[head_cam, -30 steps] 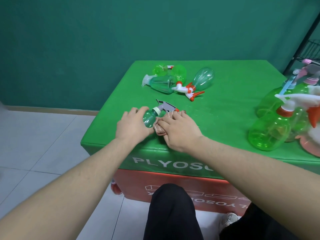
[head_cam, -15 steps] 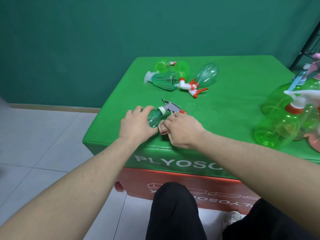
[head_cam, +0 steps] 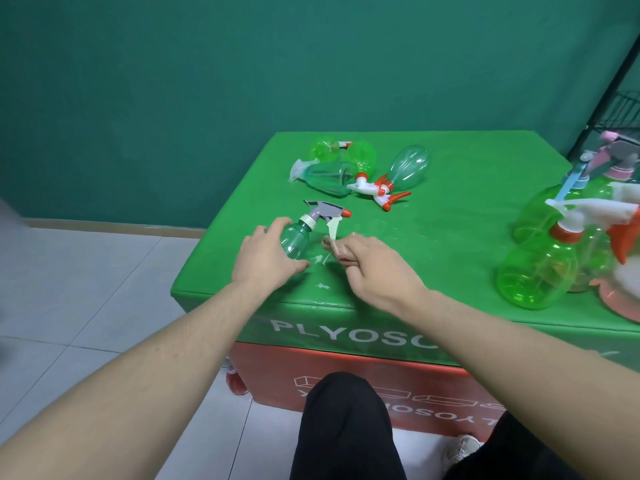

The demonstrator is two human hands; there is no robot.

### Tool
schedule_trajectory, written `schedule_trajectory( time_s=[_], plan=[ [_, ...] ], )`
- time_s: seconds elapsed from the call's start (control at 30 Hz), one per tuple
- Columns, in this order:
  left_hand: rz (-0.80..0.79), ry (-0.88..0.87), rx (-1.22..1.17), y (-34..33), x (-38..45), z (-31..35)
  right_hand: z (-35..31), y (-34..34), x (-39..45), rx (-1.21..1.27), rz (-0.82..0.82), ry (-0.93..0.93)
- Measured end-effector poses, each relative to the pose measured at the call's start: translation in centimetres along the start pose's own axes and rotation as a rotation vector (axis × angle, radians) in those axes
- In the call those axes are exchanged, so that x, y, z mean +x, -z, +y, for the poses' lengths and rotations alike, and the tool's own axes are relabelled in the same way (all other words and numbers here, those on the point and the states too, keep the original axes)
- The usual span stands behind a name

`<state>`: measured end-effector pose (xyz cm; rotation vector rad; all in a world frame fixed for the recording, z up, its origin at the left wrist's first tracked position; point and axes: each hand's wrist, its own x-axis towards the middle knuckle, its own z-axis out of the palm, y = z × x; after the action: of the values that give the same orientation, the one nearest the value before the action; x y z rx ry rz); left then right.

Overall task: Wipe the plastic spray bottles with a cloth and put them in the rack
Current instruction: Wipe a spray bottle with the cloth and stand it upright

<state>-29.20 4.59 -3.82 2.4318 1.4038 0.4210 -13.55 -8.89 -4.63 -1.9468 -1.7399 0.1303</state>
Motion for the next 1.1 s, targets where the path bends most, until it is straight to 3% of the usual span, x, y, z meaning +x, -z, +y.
schedule_trajectory(
  time_s=[0.1, 0.3, 0.4, 0.63, 0.83, 0.97, 1.1],
  plan=[
    [0.05, 0.048, -0.072, -0.1, -0.3, 0.1, -0.2, -0.1, -0.3, 0.176, 0.105, -0.129],
    [0.094, 0.109, -0.141, -0.4, -0.8, 0.9, -1.1, 0.5, 1.5, 0.758, 0.377, -0.581],
    [0.101, 0.102, -0.173, -0.6, -0.8, 1.6, -1.3, 0.7, 2.7, 0.899, 0.439, -0.688],
    [0.11, 0.068, -0.183, -2.1, -1.0, 2.9, -3.7, 0.4, 5.0, 1.011, 0.354, -0.591],
    [0.088, 0.112, -0.267, -1.8, -0.1, 2.6, -4.5, -0.4, 2.9, 0.688, 0.264, -0.43],
    [0.067, 0.176, -0.408, -1.2, 0.2, 2.0, -3.7, 0.7, 2.0, 0.693, 0.228, -0.453],
    [0.056, 0.179, -0.591, -0.3, -0.1, 2.0, -3.4, 1.7, 1.8, 0.891, 0.291, -0.564]
  ],
)
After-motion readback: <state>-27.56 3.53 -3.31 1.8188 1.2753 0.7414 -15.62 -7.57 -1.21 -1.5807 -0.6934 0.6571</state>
